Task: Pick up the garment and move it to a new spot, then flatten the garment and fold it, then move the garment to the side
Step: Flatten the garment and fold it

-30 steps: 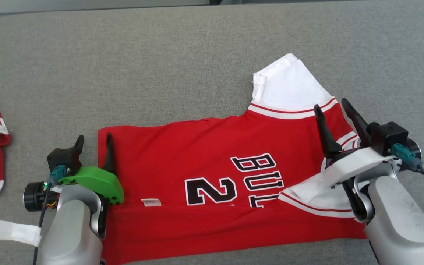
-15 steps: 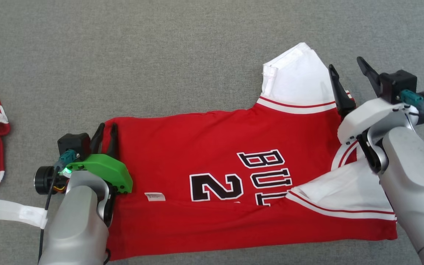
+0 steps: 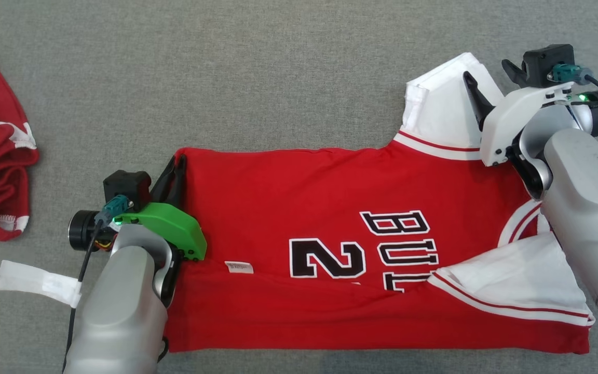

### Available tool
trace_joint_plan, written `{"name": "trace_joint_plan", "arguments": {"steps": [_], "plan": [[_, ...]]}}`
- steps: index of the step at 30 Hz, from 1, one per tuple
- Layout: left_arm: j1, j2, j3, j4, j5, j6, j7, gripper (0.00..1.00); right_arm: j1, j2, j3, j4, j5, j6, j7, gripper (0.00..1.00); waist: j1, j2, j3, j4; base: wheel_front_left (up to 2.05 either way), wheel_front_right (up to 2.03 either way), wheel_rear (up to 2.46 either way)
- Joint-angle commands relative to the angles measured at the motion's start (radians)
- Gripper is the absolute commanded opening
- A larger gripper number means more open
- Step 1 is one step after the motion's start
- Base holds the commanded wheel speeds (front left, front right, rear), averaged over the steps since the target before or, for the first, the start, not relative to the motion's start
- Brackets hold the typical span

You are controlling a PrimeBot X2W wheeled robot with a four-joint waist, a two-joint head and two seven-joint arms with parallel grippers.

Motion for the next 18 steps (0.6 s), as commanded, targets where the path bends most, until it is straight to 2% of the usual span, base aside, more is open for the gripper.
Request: {"name": "trace_joint_plan", "arguments": {"steps": [1, 14, 15, 17, 18], "plan": [[-0.01, 0.006, -0.007, 0.004, -0.011, -0.001, 0.003, 0.0, -0.018, -0.004, 0.008, 0.014, 0.01, -0.001, 0.009, 1.0, -0.0001, 0.0065, 0.013, 0.014, 0.0, 0.0, 0.0], [-0.033, 0.004, -0.095, -0.02, -0.07, -0.002, 0.003, 0.0, -0.113, -0.018, 0.096, 0.163, 0.038, -0.001, 0.064, 1.0, -0.0001, 0.0065, 0.042, 0.05, 0.0, 0.0, 0.0], [-0.036, 0.004, -0.099, -0.018, -0.072, -0.002, 0.003, 0.0, -0.118, -0.015, 0.101, 0.169, 0.043, -0.001, 0.067, 0.69, -0.0001, 0.0065, 0.042, 0.051, 0.0, 0.0, 0.0], [-0.041, 0.004, -0.103, -0.018, -0.073, 0.0, 0.003, 0.0, -0.125, -0.012, 0.114, 0.179, 0.05, -0.002, 0.07, 0.0, -0.0001, 0.0065, 0.043, 0.052, 0.0, 0.0, 0.0], [-0.044, 0.004, -0.105, -0.018, -0.075, 0.001, 0.003, 0.0, -0.129, -0.013, 0.117, 0.184, 0.055, -0.002, 0.063, 0.0, -0.0001, 0.0065, 0.042, 0.052, 0.0, 0.0, 0.0]]}}
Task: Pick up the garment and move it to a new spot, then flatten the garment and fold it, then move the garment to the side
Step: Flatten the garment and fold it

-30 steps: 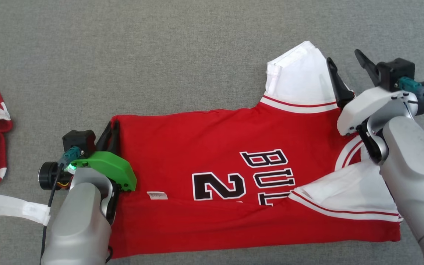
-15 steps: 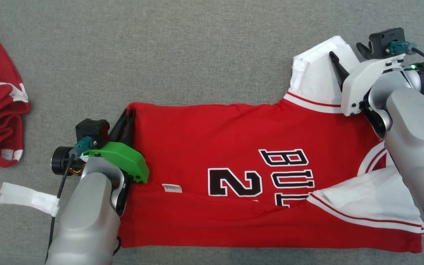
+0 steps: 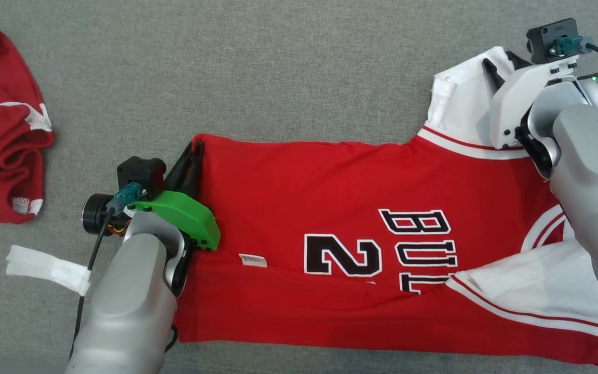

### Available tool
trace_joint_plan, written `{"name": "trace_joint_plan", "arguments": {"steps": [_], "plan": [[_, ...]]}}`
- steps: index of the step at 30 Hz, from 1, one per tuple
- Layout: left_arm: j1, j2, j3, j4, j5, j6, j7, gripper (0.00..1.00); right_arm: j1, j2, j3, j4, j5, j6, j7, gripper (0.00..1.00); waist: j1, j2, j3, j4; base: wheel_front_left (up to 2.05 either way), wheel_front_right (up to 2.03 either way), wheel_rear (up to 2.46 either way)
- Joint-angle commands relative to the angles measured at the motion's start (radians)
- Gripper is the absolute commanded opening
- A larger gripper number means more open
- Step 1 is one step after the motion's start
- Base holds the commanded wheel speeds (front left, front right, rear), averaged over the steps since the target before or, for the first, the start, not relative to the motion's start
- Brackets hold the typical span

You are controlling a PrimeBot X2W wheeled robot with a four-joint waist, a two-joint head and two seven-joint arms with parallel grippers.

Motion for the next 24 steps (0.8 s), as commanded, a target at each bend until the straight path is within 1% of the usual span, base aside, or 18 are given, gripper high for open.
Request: {"name": "trace_joint_plan", "arguments": {"steps": [1, 5, 9, 12, 15, 19, 24], "plan": [[-0.014, 0.003, -0.005, 0.01, 0.0, 0.004, 0.003, 0.0, 0.004, -0.007, 0.01, 0.019, 0.006, -0.002, 0.001, 0.0, -0.0001, 0.0065, -0.002, -0.001, 0.0, 0.0, 0.0], [-0.014, 0.004, 0.005, -0.001, 0.005, 0.008, 0.002, 0.0, -0.025, -0.023, -0.002, 0.033, -0.001, -0.002, -0.093, 0.0, -0.0001, 0.0065, -0.021, -0.011, 0.0, 0.0, 0.0], [-0.016, 0.005, 0.023, -0.022, 0.025, 0.01, 0.002, 0.0, -0.048, -0.036, -0.031, 0.083, -0.037, -0.002, -0.196, 0.0, -0.0001, 0.0065, -0.054, -0.029, 0.0, 0.0, 0.0], [-0.014, 0.008, 0.031, -0.029, 0.032, 0.009, 0.001, 0.0, -0.053, -0.03, -0.047, 0.102, -0.046, -0.002, -0.226, 0.0, -0.0001, 0.0065, -0.073, -0.041, 0.0, 0.0, 0.0], [0.001, 0.013, 0.046, -0.044, 0.04, 0.006, 0.001, 0.0, -0.037, -0.007, -0.063, 0.11, -0.048, -0.002, -0.249, 0.0, -0.0001, 0.0065, -0.102, -0.06, 0.0, 0.0, 0.0], [0.043, 0.015, 0.063, -0.072, 0.048, 0.002, 0.001, 0.0, 0.014, 0.004, -0.086, 0.079, -0.027, -0.002, -0.263, 0.0, -0.0001, 0.0065, -0.15, -0.084, 0.0, 0.0, 0.0], [0.13, 0.025, 0.094, -0.117, 0.048, -0.001, 0.001, 0.0, 0.142, -0.008, -0.124, -0.066, -0.006, -0.002, -0.263, 0.0, -0.0001, 0.0065, -0.229, -0.115, 0.0, 0.0, 0.0]]}}
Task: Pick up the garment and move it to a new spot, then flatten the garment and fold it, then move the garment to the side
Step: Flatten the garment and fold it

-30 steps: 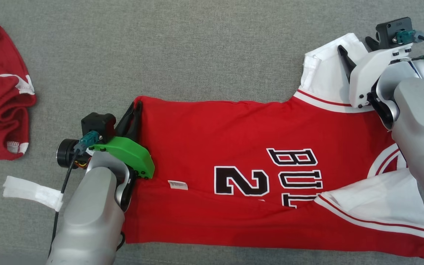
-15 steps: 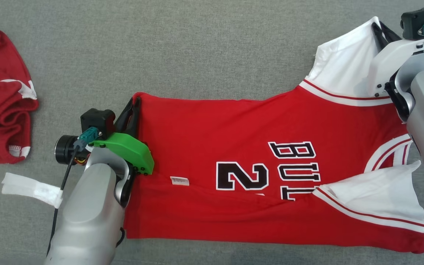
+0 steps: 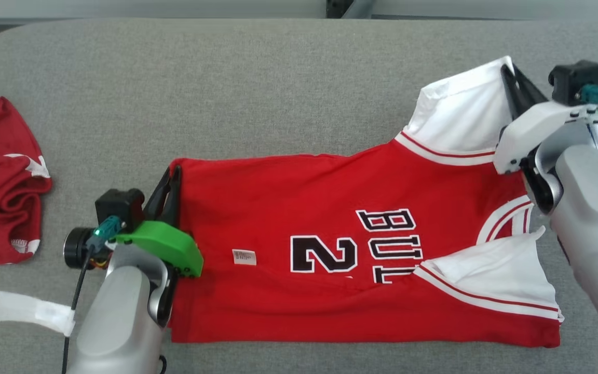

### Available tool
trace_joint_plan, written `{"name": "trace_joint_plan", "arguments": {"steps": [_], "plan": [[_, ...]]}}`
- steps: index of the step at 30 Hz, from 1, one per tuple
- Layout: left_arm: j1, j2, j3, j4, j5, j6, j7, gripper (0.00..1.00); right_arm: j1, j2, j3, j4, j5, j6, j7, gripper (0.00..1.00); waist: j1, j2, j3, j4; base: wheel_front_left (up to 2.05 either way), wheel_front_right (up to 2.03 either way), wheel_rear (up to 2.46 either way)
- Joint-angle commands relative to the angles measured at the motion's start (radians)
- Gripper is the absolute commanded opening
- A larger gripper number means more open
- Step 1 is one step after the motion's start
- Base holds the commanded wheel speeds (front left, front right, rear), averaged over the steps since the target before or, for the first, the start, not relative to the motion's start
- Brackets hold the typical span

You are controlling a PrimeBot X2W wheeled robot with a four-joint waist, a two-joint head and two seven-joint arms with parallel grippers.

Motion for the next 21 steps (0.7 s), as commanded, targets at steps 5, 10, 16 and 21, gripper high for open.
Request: {"name": "trace_joint_plan", "arguments": {"steps": [5, 10, 16, 21], "plan": [[0.13, 0.018, 0.042, -0.055, -0.009, -0.005, 0.0, 0.0, 0.211, -0.012, -0.04, -0.168, 0.037, -0.002, -0.003, 0.0, 0.0, 0.0065, -0.129, -0.062, 0.0, 0.0, 0.0], [0.238, 0.018, 0.078, -0.099, -0.014, -0.005, 0.0, 0.0, 0.423, -0.001, -0.064, -0.308, 0.077, -0.002, -0.003, 0.0, 0.0, 0.0065, -0.174, -0.083, 0.0, 0.0, 0.0], [0.342, 0.019, 0.088, -0.101, -0.024, -0.005, 0.0, 0.0, 0.626, 0.032, -0.104, -0.429, 0.096, -0.002, -0.003, 0.0, 0.0, 0.0065, -0.205, -0.107, 0.0, 0.0, 0.0], [0.405, 0.013, 0.112, -0.112, -0.037, -0.005, 0.0, 0.0, 0.733, 0.072, -0.154, -0.505, 0.101, -0.002, -0.004, 0.0, 0.0, 0.0065, -0.229, -0.122, 0.0, 0.0, 0.0]]}}
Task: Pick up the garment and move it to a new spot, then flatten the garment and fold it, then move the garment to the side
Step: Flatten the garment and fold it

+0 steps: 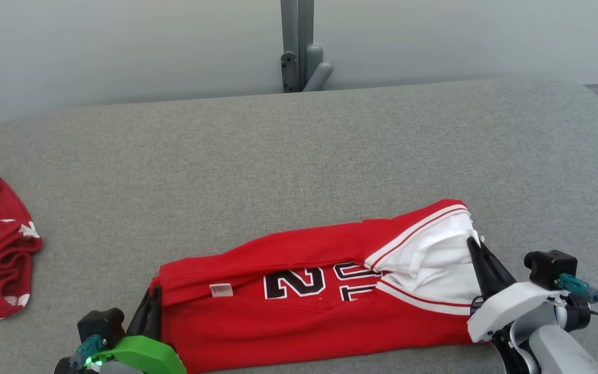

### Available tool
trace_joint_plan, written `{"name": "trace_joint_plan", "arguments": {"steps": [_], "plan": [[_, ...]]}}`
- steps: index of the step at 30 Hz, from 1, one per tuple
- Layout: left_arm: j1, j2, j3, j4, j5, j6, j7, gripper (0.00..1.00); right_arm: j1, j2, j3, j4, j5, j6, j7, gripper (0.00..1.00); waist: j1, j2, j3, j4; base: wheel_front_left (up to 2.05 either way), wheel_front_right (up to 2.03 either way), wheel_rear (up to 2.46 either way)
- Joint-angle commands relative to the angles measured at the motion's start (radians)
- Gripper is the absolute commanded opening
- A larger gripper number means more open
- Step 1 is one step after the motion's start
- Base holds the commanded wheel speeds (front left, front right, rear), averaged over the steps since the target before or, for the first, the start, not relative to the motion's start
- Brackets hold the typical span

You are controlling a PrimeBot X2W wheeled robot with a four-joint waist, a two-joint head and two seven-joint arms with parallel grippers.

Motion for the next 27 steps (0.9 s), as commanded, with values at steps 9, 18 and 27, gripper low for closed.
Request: {"name": "trace_joint_plan", "arguments": {"steps": [9, 18, 27], "plan": [[0.063, -0.007, 0.057, -0.051, 0.005, -0.002, 0.0, 0.0, 0.098, 0.033, -0.099, -0.13, -0.022, -0.001, -0.003, 0.0, 0.0, 0.0065, -0.042, -0.024, 0.0, 0.0, 0.0], [0.098, -0.004, 0.062, -0.017, 0.021, 0.0, 0.0, 1.0, 0.151, 0.041, -0.102, -0.08, -0.038, -0.001, -0.003, 0.76, 0.0, 0.0065, -0.045, -0.024, 0.0, 0.0, 0.0], [0.197, -0.012, 0.134, -0.128, 0.129, 0.075, 0.0, 1.0, 0.201, 0.062, -0.261, -0.09, -0.136, -0.001, -0.003, 1.0, 0.0, 0.0065, -0.064, -0.009, 0.0, 0.0, 0.0]]}}
